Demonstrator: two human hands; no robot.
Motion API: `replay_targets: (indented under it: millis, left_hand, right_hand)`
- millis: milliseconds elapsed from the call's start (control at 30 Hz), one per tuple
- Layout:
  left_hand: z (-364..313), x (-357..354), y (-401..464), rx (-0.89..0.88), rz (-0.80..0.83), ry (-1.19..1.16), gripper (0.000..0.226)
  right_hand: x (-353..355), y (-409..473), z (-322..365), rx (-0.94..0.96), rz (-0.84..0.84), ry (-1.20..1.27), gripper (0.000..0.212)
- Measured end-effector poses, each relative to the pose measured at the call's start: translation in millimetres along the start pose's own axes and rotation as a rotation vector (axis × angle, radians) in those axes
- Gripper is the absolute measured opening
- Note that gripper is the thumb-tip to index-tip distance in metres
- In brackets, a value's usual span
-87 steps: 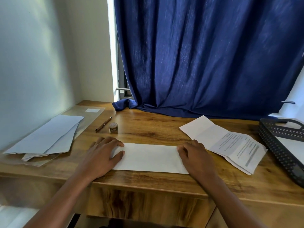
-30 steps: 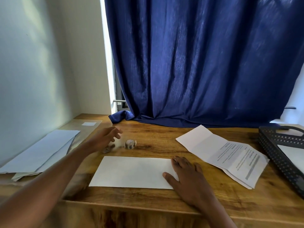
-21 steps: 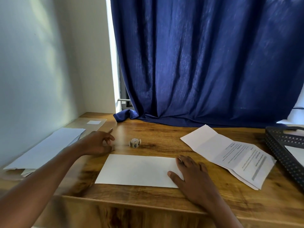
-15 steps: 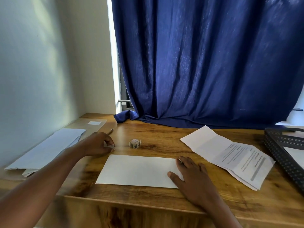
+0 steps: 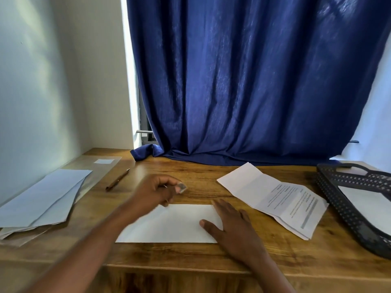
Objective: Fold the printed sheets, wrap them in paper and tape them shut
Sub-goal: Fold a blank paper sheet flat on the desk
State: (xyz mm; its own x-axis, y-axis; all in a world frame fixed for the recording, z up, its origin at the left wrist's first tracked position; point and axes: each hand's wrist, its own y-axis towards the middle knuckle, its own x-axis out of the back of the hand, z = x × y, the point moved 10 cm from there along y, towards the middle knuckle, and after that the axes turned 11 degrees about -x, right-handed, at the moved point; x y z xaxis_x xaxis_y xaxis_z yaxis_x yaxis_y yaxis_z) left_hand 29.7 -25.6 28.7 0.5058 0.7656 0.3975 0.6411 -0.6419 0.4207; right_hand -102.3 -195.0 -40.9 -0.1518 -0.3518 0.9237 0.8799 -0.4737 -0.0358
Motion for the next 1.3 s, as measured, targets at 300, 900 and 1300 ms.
replay_targets:
  millis: [300,900,1300]
  left_hand:
    - [-19.9,-100.8,-5.5,-0.100,0.166,-0.089,0.051]
    - [-4.1,-74.1,-42.0,-0.246,0.225,0.666,0.041]
    - [-4.9,-72.5,-48.8,-0.249,0.182,0.699,0.047]
  right_hand:
    - [38.3,-11.2,-27.1,-0.003,-0.130,0.839,0.019]
    - [32.1,5.4,-45.7,-0.108,-0.134,0.912,0.011]
    - [31.8,64.2,2.4,0.045,0.071,0.401,0.017]
